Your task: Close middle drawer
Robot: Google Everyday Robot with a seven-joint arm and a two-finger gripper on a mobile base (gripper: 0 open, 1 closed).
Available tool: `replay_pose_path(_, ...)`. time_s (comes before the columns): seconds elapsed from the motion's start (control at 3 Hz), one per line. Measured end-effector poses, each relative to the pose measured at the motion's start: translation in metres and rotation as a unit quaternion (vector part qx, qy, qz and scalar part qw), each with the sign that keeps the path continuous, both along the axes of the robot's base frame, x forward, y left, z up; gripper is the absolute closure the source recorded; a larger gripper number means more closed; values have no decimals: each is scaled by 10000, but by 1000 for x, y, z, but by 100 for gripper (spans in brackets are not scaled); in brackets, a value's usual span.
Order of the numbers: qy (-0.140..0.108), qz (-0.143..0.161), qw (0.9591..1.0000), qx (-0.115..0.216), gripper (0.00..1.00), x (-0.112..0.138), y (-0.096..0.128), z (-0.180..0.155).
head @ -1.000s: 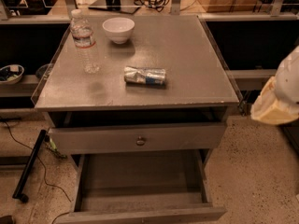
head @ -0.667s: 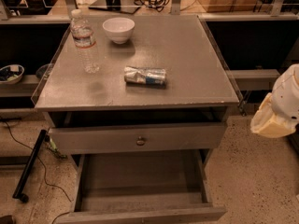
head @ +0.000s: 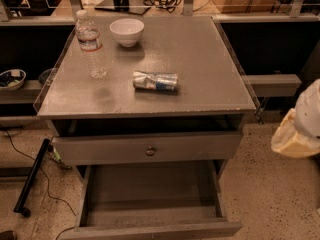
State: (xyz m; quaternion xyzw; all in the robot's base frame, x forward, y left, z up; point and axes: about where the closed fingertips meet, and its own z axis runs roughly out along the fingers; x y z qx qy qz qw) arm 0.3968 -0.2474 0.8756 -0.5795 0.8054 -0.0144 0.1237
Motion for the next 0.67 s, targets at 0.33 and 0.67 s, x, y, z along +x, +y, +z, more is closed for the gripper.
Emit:
replay_pose_path(0.33, 72, -138, 9999, 28, 100, -19, -10, -23)
replay_pose_path(0.67, 215, -317, 9993, -14, 100, -27, -25, -56)
